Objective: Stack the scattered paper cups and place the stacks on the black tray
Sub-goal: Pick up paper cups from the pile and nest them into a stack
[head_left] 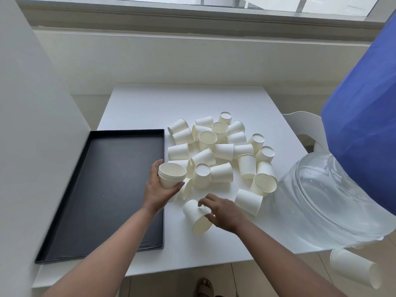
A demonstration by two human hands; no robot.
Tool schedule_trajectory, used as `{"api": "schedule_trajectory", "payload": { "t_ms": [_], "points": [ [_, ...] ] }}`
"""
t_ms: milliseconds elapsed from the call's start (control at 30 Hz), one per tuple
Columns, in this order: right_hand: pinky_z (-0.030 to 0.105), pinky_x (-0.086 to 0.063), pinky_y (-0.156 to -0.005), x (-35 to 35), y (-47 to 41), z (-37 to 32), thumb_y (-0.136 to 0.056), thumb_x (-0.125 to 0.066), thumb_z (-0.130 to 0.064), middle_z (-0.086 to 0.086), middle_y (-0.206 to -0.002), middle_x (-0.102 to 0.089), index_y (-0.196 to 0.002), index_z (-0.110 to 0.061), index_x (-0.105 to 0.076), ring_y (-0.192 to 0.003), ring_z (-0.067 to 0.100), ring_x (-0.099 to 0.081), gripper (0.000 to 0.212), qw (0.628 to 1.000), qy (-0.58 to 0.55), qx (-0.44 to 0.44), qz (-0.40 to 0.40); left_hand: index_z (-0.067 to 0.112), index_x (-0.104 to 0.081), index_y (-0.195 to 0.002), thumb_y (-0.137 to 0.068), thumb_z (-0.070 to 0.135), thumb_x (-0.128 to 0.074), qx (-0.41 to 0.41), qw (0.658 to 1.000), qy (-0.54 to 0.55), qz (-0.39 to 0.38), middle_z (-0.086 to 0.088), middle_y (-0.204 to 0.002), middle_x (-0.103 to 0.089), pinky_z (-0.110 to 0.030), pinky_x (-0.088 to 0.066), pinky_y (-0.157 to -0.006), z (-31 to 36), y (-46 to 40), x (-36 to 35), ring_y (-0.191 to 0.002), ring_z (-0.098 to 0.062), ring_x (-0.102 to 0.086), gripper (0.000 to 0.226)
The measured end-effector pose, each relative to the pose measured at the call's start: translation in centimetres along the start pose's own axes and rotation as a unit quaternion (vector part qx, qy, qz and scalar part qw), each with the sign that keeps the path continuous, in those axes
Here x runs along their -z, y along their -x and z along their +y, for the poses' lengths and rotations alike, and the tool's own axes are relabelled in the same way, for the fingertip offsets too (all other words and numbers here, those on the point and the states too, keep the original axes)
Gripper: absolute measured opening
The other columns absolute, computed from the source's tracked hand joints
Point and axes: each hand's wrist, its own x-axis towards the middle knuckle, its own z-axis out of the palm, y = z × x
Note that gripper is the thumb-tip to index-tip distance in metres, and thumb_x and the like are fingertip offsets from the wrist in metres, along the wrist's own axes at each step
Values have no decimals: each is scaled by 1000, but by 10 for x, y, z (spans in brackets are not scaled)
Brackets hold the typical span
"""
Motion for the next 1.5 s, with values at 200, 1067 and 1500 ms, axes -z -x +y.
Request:
{"api": "schedule_trajectory", "payload": {
  "t_ms": [200, 1067, 1500],
  "points": [
    [31, -45, -73, 9, -5, 11, -89, -55, -12, 4, -101, -67, -105, -12, -64, -85, 27, -61, 18, 980, -101, -58, 162, 28, -46, -112, -53, 20, -88, 49, 995, 86, 0, 14, -97, -58, -17, -44, -72, -7, 0, 0, -90, -13, -56, 73],
    [9, -42, -36, 96, -61, -22, -85, -56, 0, 6, -78, -64, -102, -4, -71, -26, -2, -48, 23, 870, -412, -185, 198, 39, -51, -102, -44, 45, -79, 10, 994, 55, -98, 15, -93, -63, -10, -47, -68, 15, 7, -7, -85, -2, -60, 65],
    [35, -53, -76, 72, -64, -28, -79, -61, -11, 9, -103, -73, -98, -15, -74, -65, 15, -58, 24, 912, -312, -200, 179, 30, -55, -107, -56, 23, -86, 8, 992, 63, -112, 7, -97, -65, -10, -50, -70, 15, 7, -14, -87, -6, -61, 61]
  ]
}}
